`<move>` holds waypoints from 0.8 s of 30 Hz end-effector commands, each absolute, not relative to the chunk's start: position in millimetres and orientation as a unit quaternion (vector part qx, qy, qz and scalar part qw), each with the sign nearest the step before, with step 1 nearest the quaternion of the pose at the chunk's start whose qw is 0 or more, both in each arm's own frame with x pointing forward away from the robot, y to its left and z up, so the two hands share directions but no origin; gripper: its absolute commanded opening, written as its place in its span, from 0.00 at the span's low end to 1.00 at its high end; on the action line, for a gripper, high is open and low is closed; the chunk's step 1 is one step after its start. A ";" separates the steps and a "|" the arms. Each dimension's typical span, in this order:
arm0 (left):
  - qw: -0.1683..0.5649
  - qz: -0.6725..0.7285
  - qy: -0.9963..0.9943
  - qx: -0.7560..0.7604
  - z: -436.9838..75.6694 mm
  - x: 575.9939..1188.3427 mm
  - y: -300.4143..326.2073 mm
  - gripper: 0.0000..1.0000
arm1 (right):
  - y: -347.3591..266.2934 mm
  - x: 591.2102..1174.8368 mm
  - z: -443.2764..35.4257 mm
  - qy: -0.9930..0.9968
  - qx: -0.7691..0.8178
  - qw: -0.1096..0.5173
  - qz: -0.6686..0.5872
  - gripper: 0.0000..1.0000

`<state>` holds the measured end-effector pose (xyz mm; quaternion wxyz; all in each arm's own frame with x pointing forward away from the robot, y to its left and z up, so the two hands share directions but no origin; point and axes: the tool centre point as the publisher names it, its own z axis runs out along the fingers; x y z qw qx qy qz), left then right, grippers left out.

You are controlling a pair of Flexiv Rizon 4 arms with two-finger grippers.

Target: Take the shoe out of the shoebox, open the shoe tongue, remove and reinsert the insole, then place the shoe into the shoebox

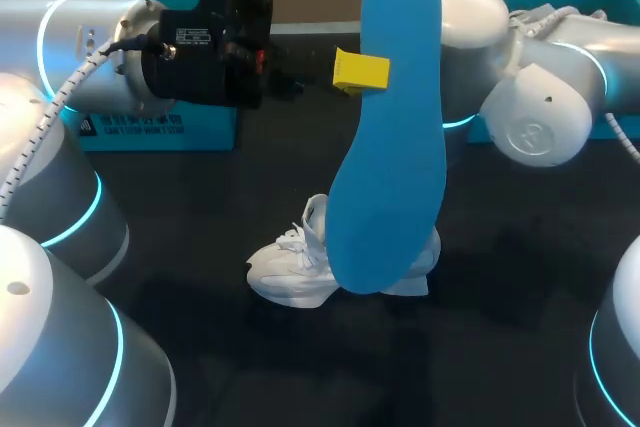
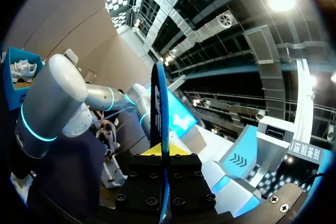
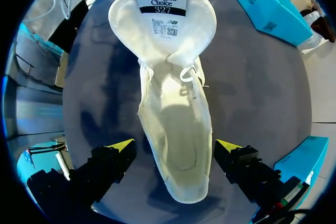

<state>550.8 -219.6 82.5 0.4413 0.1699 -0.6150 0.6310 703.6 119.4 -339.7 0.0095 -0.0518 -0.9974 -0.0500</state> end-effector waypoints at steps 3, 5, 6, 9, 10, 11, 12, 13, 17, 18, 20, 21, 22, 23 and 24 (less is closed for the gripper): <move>0.441 0.631 -0.615 0.170 82.0 550.3 -219.5 0.00 | 120.5 711.8 -328.0 -0.998 -0.047 -0.002 -0.046 1.00; 0.441 0.631 -0.615 0.170 82.0 550.3 -219.5 0.00 | 121.0 716.7 -325.1 -0.998 -0.045 -0.008 -0.044 1.00; 0.441 0.631 -0.615 0.170 82.0 550.3 -219.5 0.00 | 121.4 719.9 -324.3 -0.998 -0.045 -0.010 -0.045 1.00; 0.441 0.631 -0.615 0.170 82.0 550.3 -219.5 0.00 | 123.4 731.6 -328.0 -0.998 -0.042 -0.013 -0.045 1.00; 0.441 0.631 -0.615 0.170 82.0 550.3 -219.5 0.00 | 124.3 736.4 -330.9 -0.998 -0.040 -0.014 -0.045 1.00; 0.441 0.631 -0.615 0.170 82.0 550.3 -219.5 0.00 | 125.0 741.0 -334.2 -0.998 -0.040 -0.015 -0.045 1.00; 0.441 0.631 -0.615 0.170 82.0 550.3 -219.5 0.00 | 125.4 743.6 -336.3 -0.998 -0.040 -0.015 -0.045 1.00; 0.441 0.631 -0.615 0.170 82.0 550.3 -219.5 0.00 | 126.5 747.3 -339.4 -0.998 -0.038 -0.016 -0.045 1.00; 0.441 0.631 -0.615 0.170 82.0 550.3 -219.5 0.00 | 132.1 755.8 -355.9 -0.998 -0.033 -0.009 -0.047 1.00; 0.441 0.631 -0.615 0.170 82.0 550.3 -219.5 0.00 | 133.7 756.6 -359.9 -0.998 -0.030 -0.006 -0.046 1.00; 0.441 0.631 -0.615 0.170 82.0 550.3 -219.5 0.00 | 136.2 758.1 -368.4 -0.999 -0.028 0.000 -0.042 1.00; 0.441 0.631 -0.615 0.170 82.0 550.3 -219.5 0.00 | 137.2 758.8 -372.4 -0.999 -0.027 0.003 -0.044 1.00; 0.441 0.631 -0.615 0.170 82.0 550.3 -219.5 0.00 | 137.9 759.5 -376.1 -0.999 -0.027 0.005 -0.047 1.00; 0.441 0.631 -0.615 0.170 82.0 550.3 -219.5 0.00 | 138.6 760.0 -378.9 -0.999 -0.027 0.006 -0.047 1.00; 0.441 0.631 -0.615 0.170 82.0 550.3 -219.5 0.00 | 139.2 760.6 -381.5 -0.998 -0.027 0.007 -0.049 1.00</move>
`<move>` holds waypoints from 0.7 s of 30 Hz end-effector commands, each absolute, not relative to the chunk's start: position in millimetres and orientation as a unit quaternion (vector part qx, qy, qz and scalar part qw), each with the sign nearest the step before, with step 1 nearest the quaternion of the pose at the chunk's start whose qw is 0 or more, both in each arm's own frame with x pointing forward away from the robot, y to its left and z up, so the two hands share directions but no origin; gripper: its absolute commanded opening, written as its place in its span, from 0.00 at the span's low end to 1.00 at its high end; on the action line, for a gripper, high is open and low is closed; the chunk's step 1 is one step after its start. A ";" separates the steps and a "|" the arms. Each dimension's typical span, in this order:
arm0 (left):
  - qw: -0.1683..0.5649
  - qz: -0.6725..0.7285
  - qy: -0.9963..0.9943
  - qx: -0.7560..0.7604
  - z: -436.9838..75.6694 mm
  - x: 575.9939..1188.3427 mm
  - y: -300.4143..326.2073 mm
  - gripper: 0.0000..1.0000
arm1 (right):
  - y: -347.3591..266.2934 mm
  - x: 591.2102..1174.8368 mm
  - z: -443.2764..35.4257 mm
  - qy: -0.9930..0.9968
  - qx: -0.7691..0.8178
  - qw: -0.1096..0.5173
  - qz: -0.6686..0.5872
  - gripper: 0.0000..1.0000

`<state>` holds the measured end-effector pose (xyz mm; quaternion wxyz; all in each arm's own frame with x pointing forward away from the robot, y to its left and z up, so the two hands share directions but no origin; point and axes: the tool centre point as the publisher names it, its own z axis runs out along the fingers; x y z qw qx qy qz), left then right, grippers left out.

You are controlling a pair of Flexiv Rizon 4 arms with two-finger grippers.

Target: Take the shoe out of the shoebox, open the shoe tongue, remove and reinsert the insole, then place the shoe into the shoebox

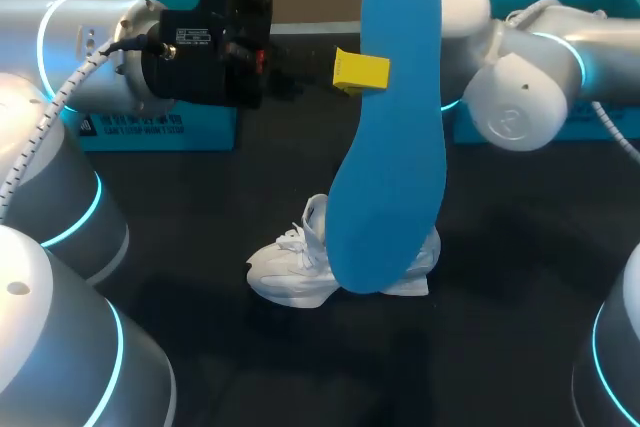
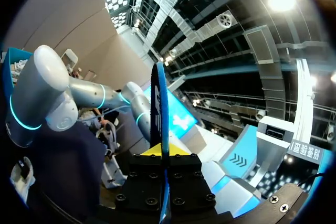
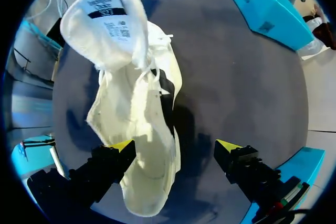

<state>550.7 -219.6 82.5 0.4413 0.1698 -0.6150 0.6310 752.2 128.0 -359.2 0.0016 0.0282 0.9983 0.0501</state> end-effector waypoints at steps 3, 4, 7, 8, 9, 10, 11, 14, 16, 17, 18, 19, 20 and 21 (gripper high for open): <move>0.441 0.631 -0.615 0.170 82.0 550.3 -219.5 0.00 | 140.1 762.9 -387.5 0.998 0.028 -0.011 0.048 0.93; 0.441 0.631 -0.615 0.170 82.0 550.3 -219.5 0.00 | 140.2 763.8 -388.9 0.998 0.029 -0.012 0.048 0.83; 0.441 0.631 -0.615 0.170 82.0 550.3 -219.5 0.00 | 141.4 763.9 -393.4 0.998 0.030 -0.019 0.046 0.54; 0.441 0.631 -0.615 0.170 82.0 550.3 -219.5 0.00 | 141.5 763.2 -394.0 0.998 0.031 -0.020 0.043 0.49; 0.441 0.631 -0.615 0.170 82.0 550.3 -219.5 0.00 | 141.2 762.0 -394.2 0.998 0.032 -0.021 0.042 0.47; 0.441 0.631 -0.615 0.170 82.0 550.3 -219.5 0.00 | 140.6 760.5 -393.7 0.998 0.033 -0.022 0.041 0.45; 0.441 0.631 -0.615 0.170 82.0 550.3 -219.5 0.00 | 139.5 758.9 -392.8 0.998 0.034 -0.022 0.040 0.45; 0.441 0.631 -0.615 0.170 82.0 550.3 -219.5 0.00 | 135.5 754.1 -391.0 0.998 0.040 -0.023 0.036 0.45; 0.441 0.631 -0.615 0.170 82.0 550.3 -219.5 0.00 | 132.2 751.5 -390.9 0.998 0.044 -0.025 0.032 0.46; 0.441 0.631 -0.615 0.170 82.0 550.3 -219.5 0.00 | 130.7 750.8 -391.4 0.998 0.045 -0.025 0.032 0.46; 0.441 0.631 -0.615 0.170 82.0 550.3 -219.5 0.00 | 129.7 750.6 -392.3 0.998 0.047 -0.026 0.032 0.46; 0.441 0.631 -0.615 0.170 82.0 550.3 -219.5 0.00 | 129.2 750.6 -393.4 0.998 0.048 -0.027 0.032 0.46; 0.441 0.631 -0.615 0.170 82.0 550.3 -219.5 0.00 | 129.4 750.9 -394.4 0.998 0.048 -0.027 0.032 0.45; 0.441 0.631 -0.615 0.170 82.0 550.3 -219.5 0.00 | 130.1 751.3 -395.0 0.998 0.049 -0.028 0.032 0.45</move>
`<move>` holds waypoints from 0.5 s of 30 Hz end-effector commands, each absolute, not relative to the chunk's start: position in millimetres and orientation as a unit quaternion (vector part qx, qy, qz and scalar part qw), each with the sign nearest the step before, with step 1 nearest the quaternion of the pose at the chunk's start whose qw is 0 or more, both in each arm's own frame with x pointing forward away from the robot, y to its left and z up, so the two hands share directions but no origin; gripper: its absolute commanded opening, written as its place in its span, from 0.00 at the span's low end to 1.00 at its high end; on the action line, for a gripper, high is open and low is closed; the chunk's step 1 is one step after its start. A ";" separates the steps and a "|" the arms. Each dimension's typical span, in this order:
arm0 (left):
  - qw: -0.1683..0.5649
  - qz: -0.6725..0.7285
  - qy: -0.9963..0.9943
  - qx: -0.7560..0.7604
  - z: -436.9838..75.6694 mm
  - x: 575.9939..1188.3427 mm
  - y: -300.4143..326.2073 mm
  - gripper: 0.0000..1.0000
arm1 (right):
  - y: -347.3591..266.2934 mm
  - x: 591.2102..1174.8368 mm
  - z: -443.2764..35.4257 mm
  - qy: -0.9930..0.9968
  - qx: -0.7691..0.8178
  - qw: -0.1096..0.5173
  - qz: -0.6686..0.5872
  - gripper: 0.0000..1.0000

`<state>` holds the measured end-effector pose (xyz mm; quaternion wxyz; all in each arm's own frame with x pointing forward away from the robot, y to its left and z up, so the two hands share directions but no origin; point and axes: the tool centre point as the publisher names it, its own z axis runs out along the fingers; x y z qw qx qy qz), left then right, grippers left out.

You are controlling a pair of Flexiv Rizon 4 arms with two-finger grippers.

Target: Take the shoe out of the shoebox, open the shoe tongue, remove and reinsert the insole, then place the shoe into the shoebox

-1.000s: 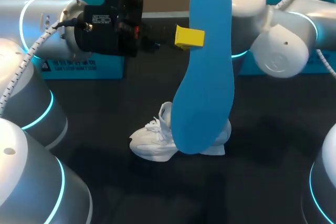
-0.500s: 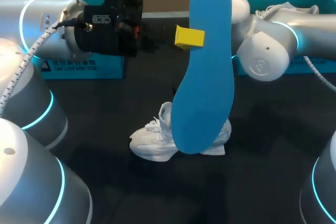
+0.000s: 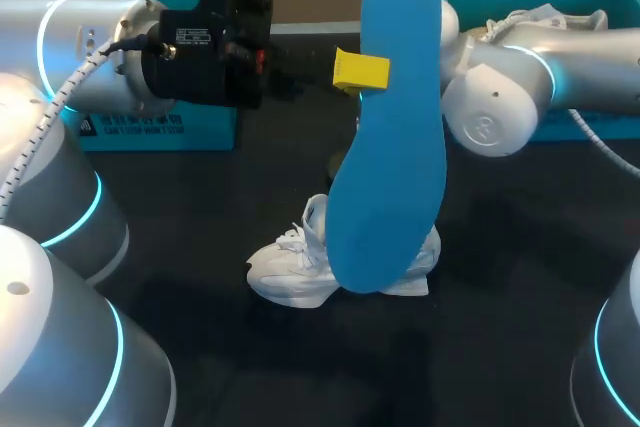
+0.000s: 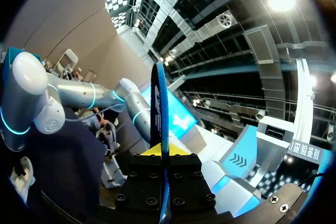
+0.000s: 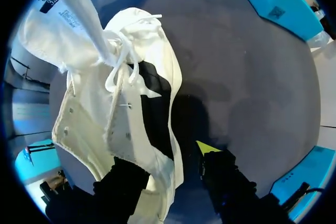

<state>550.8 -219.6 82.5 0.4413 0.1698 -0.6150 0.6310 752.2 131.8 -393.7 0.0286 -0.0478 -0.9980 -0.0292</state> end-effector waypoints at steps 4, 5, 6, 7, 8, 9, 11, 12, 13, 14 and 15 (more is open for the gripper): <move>0.441 0.631 -0.615 0.170 82.0 550.3 -219.5 0.00 | 132.8 751.6 -396.1 -0.998 -0.046 0.030 -0.032 0.39; 0.441 0.631 -0.615 0.170 82.0 550.3 -219.5 0.00 | 133.5 751.3 -396.3 -0.998 -0.046 0.030 -0.033 0.33; 0.441 0.631 -0.615 0.170 82.0 550.3 -219.5 0.00 | 133.5 751.3 -396.3 -0.998 -0.046 0.030 -0.033 0.33; 0.441 0.631 -0.615 0.170 82.0 550.3 -219.5 0.00 | 134.5 750.6 -396.2 -0.998 -0.045 0.032 -0.034 0.25; 0.441 0.631 -0.615 0.170 82.0 550.3 -219.5 0.00 | 135.8 749.8 -396.0 -0.998 -0.045 0.035 -0.035 0.20; 0.441 0.631 -0.615 0.170 82.0 550.3 -219.5 0.00 | 136.7 749.2 -396.0 -0.998 -0.043 0.037 -0.036 0.11; 0.441 0.631 -0.615 0.170 82.0 550.3 -219.5 0.00 | 138.8 746.7 -396.6 -0.997 -0.043 0.045 -0.034 0.00; 0.441 0.631 -0.615 0.170 82.0 550.3 -219.5 0.00 | 138.8 745.3 -396.8 -0.997 -0.046 0.049 -0.034 0.00; 0.441 0.631 -0.615 0.170 82.0 550.3 -219.5 0.00 | 138.0 743.8 -396.7 -0.997 -0.051 0.053 -0.035 0.00; 0.441 0.631 -0.615 0.170 82.0 550.3 -219.5 0.00 | 136.6 742.3 -395.8 -0.996 -0.060 0.056 -0.034 0.00; 0.441 0.631 -0.615 0.170 82.0 550.3 -219.5 0.00 | 135.7 741.4 -394.7 -0.996 -0.064 0.060 -0.034 0.00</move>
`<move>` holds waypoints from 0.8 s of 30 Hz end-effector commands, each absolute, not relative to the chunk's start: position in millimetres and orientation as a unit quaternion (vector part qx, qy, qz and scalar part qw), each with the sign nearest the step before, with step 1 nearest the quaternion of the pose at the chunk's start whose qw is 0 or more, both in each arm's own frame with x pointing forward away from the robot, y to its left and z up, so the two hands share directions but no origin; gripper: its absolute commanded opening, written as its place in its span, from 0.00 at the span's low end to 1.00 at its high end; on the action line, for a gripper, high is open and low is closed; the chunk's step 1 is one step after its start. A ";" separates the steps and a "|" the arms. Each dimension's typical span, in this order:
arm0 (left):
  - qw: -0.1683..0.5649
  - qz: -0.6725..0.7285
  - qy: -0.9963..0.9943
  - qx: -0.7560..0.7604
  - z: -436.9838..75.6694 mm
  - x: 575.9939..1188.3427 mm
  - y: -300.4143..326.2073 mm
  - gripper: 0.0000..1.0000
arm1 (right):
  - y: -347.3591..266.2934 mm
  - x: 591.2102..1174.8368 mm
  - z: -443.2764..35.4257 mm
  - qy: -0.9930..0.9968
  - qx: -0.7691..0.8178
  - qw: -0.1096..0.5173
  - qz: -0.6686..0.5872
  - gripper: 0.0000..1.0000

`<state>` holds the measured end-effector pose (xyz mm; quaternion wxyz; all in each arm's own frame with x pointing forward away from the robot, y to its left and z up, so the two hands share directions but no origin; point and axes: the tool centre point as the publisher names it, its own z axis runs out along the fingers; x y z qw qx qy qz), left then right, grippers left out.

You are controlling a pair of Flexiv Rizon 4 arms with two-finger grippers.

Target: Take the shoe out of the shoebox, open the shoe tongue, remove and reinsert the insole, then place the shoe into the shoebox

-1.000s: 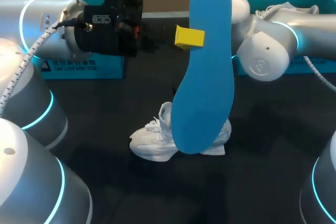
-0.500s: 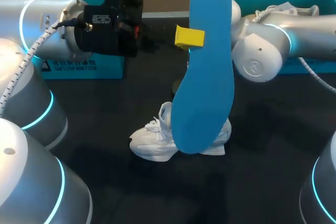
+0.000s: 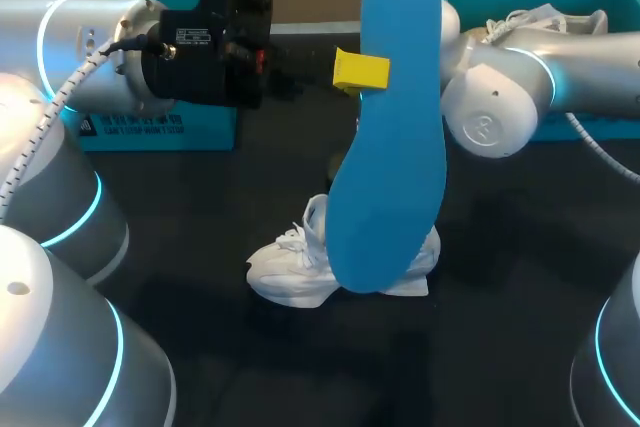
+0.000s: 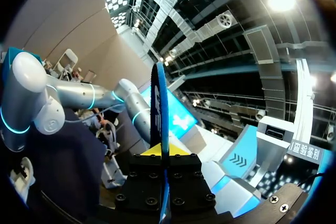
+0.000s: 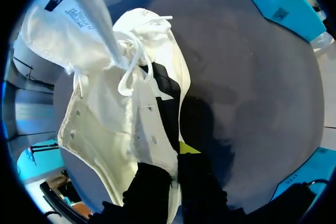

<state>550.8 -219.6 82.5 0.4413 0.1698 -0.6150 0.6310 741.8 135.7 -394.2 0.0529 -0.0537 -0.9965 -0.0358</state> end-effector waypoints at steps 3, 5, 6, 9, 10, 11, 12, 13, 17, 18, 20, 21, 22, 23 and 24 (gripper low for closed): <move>0.441 0.631 -0.615 0.170 82.0 550.3 -219.5 0.00 | 131.7 736.6 -385.1 -0.992 -0.092 0.074 -0.040 0.00; 0.441 0.631 -0.615 0.170 82.0 550.3 -219.5 0.00 | 129.5 732.8 -378.4 -0.988 -0.120 0.093 -0.040 0.00; 0.441 0.631 -0.615 0.170 82.0 550.3 -219.5 0.00 | 128.5 730.5 -374.4 -0.984 -0.139 0.103 -0.045 0.00; 0.441 0.631 -0.615 0.170 82.0 550.3 -219.5 0.00 | 124.5 726.0 -366.1 -0.973 -0.193 0.112 -0.060 0.00; 0.441 0.631 -0.615 0.170 82.0 550.3 -219.5 0.00 | 123.1 725.0 -364.2 -0.969 -0.209 0.111 -0.063 0.00; 0.441 0.631 -0.615 0.170 82.0 550.3 -219.5 0.00 | 121.5 723.9 -362.4 -0.964 -0.233 0.109 -0.074 0.00; 0.441 0.631 -0.615 0.170 82.0 550.3 -219.5 0.00 | 120.4 722.9 -361.2 -0.959 -0.248 0.111 -0.083 0.00; 0.441 0.631 -0.615 0.170 82.0 550.3 -219.5 0.00 | 119.2 721.7 -360.3 -0.951 -0.272 0.110 -0.096 0.00; 0.441 0.631 -0.615 0.170 82.0 550.3 -219.5 0.00 | 117.2 717.1 -358.5 -0.928 -0.332 0.105 -0.132 0.00; 0.441 0.631 -0.615 0.170 82.0 550.3 -219.5 0.00 | 117.6 715.9 -357.9 -0.919 -0.356 0.104 -0.131 0.00; 0.441 0.631 -0.615 0.170 82.0 550.3 -219.5 0.00 | 118.2 714.6 -357.5 -0.907 -0.384 0.110 -0.136 0.00; 0.441 0.631 -0.615 0.170 82.0 550.3 -219.5 0.00 | 118.2 714.4 -357.7 -0.903 -0.391 0.111 -0.138 0.00; 0.441 0.631 -0.615 0.170 82.0 550.3 -219.5 0.00 | 118.5 714.3 -357.8 -0.895 -0.409 0.113 -0.137 0.00; 0.441 0.631 -0.615 0.170 82.0 550.3 -219.5 0.00 | 118.4 714.2 -357.8 -0.894 -0.410 0.113 -0.139 0.00; 0.441 0.631 -0.615 0.170 82.0 550.3 -219.5 0.00 | 118.5 714.7 -357.5 -0.886 -0.425 0.120 -0.139 0.00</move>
